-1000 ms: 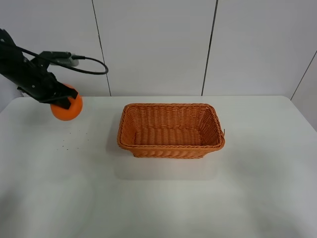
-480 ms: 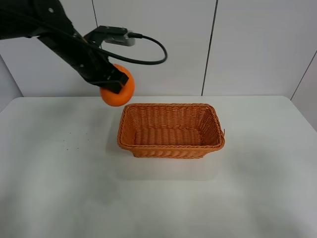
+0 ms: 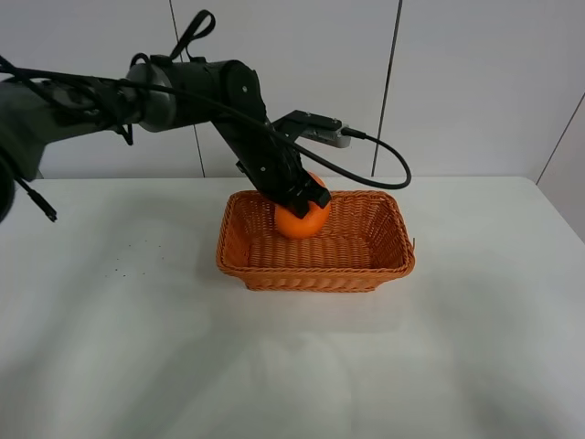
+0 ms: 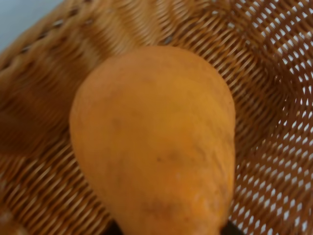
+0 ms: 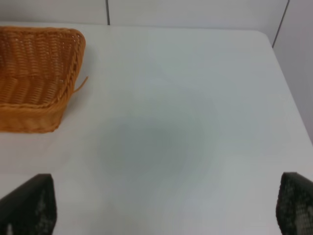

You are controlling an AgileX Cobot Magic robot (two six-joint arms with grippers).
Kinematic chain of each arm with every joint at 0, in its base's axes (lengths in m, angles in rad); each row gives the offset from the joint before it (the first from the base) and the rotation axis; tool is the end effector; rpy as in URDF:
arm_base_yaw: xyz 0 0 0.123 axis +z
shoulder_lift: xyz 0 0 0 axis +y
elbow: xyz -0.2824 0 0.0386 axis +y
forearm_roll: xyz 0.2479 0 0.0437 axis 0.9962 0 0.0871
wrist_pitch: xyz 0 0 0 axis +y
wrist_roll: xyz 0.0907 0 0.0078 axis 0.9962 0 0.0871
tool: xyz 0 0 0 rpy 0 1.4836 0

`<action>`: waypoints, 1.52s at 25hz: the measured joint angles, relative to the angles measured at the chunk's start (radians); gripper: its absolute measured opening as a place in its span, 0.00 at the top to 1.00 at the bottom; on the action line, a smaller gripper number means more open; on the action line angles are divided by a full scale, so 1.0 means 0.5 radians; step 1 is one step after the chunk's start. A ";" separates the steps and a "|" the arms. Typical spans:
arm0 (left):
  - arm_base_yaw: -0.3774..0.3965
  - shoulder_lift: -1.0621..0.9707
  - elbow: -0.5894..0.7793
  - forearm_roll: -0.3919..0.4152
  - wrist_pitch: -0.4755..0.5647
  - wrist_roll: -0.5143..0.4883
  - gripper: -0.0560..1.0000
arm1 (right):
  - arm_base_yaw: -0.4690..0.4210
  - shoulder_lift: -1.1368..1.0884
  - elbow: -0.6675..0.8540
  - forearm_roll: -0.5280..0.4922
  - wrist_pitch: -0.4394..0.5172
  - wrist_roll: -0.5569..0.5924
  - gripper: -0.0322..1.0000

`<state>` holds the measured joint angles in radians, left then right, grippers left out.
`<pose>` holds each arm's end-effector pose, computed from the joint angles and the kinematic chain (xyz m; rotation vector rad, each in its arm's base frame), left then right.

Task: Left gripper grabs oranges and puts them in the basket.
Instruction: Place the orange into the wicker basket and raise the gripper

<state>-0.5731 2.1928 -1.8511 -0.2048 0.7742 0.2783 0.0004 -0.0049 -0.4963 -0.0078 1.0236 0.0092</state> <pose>0.4058 -0.2773 0.2114 0.9502 2.4337 -0.3446 -0.0037 -0.0006 0.2792 0.0090 2.0060 -0.0031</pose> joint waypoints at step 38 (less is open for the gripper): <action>-0.022 0.365 -0.245 0.083 0.025 -0.046 0.16 | 0.000 0.000 0.000 0.000 0.000 0.000 0.30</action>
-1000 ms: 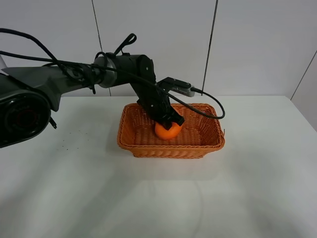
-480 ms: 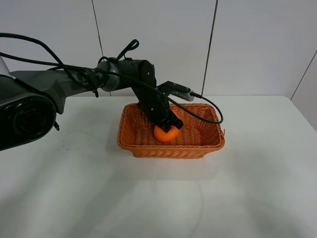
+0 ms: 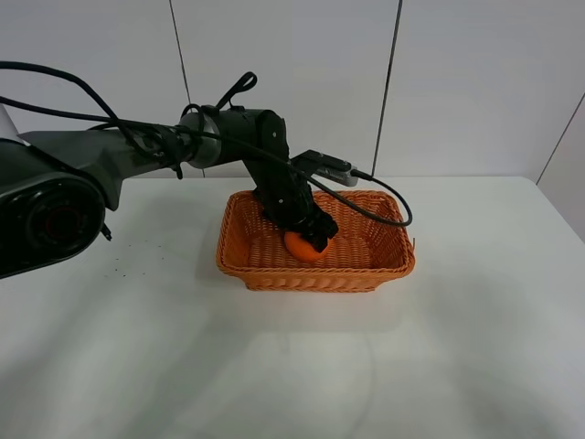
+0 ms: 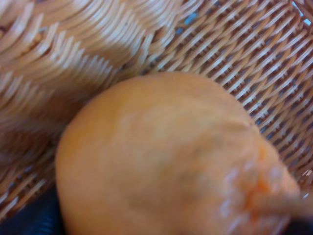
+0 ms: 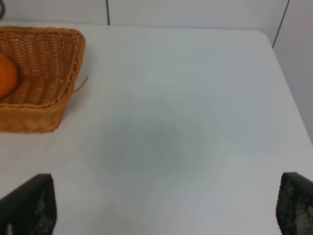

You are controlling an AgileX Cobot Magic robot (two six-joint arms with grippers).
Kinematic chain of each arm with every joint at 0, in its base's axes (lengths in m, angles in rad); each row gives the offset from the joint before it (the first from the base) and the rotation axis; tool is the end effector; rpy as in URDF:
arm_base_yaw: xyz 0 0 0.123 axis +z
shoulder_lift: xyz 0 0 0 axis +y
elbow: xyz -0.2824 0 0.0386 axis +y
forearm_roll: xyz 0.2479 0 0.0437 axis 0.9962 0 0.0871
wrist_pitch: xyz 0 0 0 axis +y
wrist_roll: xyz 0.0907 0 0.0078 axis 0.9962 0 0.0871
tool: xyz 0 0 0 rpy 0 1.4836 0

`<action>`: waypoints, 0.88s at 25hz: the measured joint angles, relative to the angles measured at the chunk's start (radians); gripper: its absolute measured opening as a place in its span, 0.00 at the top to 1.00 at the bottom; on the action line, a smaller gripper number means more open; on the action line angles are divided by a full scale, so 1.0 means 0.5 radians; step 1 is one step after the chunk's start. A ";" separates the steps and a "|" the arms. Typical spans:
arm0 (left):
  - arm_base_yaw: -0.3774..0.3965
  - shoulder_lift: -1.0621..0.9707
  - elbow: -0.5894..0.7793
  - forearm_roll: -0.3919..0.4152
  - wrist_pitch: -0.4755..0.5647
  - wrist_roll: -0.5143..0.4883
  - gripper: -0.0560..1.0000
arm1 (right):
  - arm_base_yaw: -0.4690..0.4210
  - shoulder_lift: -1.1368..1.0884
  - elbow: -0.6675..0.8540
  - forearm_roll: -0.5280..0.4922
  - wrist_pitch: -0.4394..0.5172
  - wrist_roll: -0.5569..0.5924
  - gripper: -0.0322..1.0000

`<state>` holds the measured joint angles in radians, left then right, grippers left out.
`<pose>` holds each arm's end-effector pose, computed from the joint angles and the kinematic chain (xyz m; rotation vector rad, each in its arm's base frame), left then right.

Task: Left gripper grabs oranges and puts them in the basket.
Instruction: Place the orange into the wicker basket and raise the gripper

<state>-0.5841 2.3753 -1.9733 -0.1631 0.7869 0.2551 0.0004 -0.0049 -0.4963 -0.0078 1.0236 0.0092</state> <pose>0.4253 -0.2937 0.1538 0.9863 2.5002 -0.2949 -0.0037 -0.0006 0.2792 0.0090 2.0060 -0.0031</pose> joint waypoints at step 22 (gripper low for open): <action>0.002 -0.226 -0.203 0.244 0.246 -0.185 0.10 | 0.000 0.000 0.000 0.000 0.000 0.000 0.30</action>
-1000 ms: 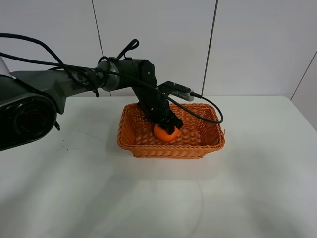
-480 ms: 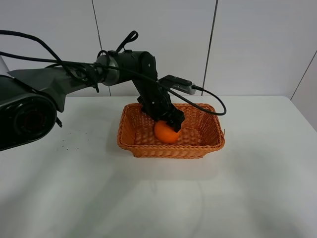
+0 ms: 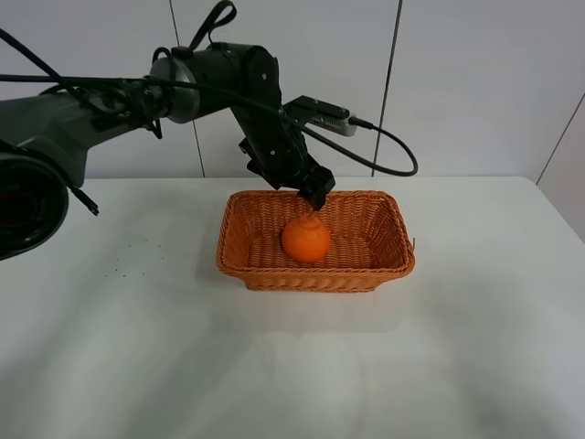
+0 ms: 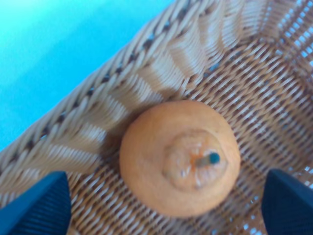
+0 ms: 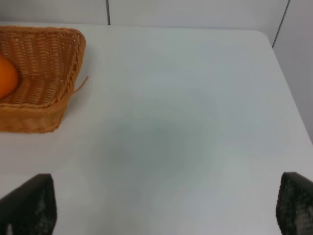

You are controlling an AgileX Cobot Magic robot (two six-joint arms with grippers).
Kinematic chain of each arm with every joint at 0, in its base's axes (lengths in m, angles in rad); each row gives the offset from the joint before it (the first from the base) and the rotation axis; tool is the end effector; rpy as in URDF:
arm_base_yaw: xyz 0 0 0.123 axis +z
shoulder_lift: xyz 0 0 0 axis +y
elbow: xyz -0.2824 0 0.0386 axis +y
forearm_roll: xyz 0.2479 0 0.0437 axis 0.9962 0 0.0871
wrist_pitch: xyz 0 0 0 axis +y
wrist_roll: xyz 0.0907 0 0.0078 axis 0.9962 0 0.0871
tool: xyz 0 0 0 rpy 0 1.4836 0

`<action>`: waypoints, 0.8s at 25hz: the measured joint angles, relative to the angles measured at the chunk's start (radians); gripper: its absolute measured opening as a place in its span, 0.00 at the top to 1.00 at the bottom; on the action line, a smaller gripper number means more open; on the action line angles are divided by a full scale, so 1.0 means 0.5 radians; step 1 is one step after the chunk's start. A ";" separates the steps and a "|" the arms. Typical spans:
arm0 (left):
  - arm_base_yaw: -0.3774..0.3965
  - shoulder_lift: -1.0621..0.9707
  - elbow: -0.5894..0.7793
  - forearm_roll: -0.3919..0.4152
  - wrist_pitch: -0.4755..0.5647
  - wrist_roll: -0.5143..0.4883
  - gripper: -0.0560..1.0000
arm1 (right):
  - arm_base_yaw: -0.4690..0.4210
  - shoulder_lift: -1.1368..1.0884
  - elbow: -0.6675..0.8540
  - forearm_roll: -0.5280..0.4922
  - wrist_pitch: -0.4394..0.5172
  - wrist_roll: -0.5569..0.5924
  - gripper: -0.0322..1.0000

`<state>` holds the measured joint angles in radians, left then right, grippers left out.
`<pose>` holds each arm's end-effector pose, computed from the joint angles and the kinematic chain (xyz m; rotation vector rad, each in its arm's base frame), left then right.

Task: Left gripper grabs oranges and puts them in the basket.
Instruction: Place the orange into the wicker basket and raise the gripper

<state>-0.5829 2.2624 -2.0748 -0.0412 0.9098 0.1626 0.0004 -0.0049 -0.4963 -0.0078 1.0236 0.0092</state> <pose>0.4240 -0.2831 0.2355 0.9254 2.4232 -0.2063 -0.0037 -0.0006 0.2792 0.0090 2.0060 -0.0031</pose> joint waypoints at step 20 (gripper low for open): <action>0.833 -0.255 0.000 0.163 0.205 -0.038 0.10 | 0.000 0.000 0.000 0.000 0.000 0.000 0.30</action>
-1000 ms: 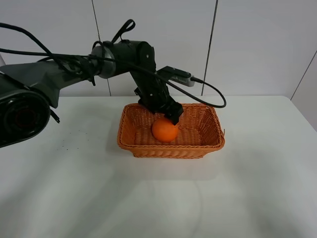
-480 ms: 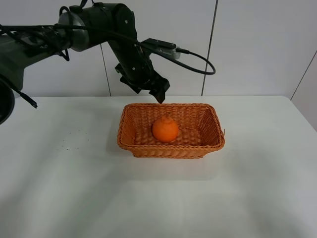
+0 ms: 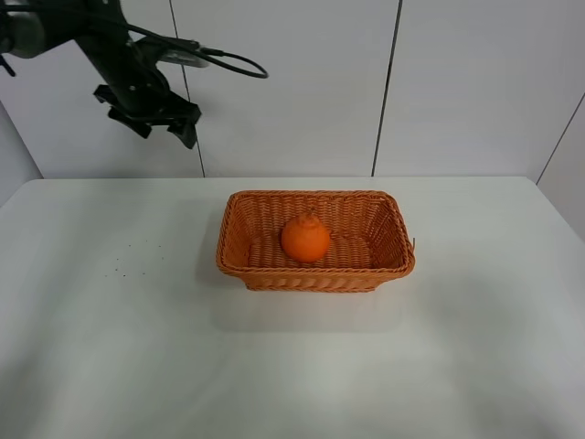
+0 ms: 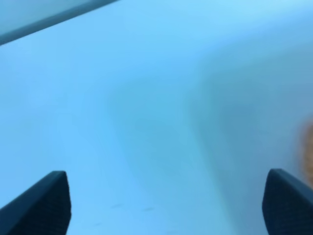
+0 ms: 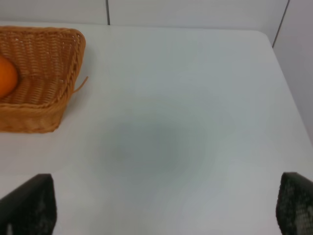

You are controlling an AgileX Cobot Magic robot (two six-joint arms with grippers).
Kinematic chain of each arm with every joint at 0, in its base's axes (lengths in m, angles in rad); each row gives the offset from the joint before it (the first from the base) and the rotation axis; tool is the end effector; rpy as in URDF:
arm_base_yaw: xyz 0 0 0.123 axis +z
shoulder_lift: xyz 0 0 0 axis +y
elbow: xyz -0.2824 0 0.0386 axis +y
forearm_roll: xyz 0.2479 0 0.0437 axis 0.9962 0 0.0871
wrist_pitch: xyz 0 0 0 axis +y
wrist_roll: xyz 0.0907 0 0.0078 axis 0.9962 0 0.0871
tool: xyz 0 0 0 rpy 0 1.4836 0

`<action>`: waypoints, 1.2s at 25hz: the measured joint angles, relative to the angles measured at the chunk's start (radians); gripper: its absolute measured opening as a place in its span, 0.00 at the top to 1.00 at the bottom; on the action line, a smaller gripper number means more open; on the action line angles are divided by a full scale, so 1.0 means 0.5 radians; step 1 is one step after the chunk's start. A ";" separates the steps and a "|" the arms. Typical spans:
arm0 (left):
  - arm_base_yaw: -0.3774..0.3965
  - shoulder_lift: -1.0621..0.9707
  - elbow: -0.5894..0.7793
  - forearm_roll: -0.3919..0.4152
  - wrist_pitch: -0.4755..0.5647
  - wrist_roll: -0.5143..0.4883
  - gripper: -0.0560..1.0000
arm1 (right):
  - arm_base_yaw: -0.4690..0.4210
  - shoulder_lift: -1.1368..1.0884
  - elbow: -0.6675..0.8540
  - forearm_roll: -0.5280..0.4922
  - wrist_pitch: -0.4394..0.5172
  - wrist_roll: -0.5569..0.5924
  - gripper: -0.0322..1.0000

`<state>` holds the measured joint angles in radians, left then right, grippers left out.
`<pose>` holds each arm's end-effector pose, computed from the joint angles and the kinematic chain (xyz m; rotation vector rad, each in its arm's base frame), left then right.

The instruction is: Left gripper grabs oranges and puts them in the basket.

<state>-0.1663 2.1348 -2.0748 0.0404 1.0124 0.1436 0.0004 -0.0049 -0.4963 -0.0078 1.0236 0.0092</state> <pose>0.4777 -0.0770 0.2939 0.4083 2.5225 0.0433 -0.0037 -0.0006 0.2792 0.0090 2.0060 -0.0031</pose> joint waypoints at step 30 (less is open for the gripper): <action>0.435 -0.491 0.466 -0.081 -0.046 0.080 0.11 | 0.000 0.000 0.000 0.000 0.000 0.000 0.30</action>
<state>0.0513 1.8891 -1.8418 0.0000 0.9896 0.1836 0.0004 -0.0049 -0.4963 -0.0078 1.0236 0.0092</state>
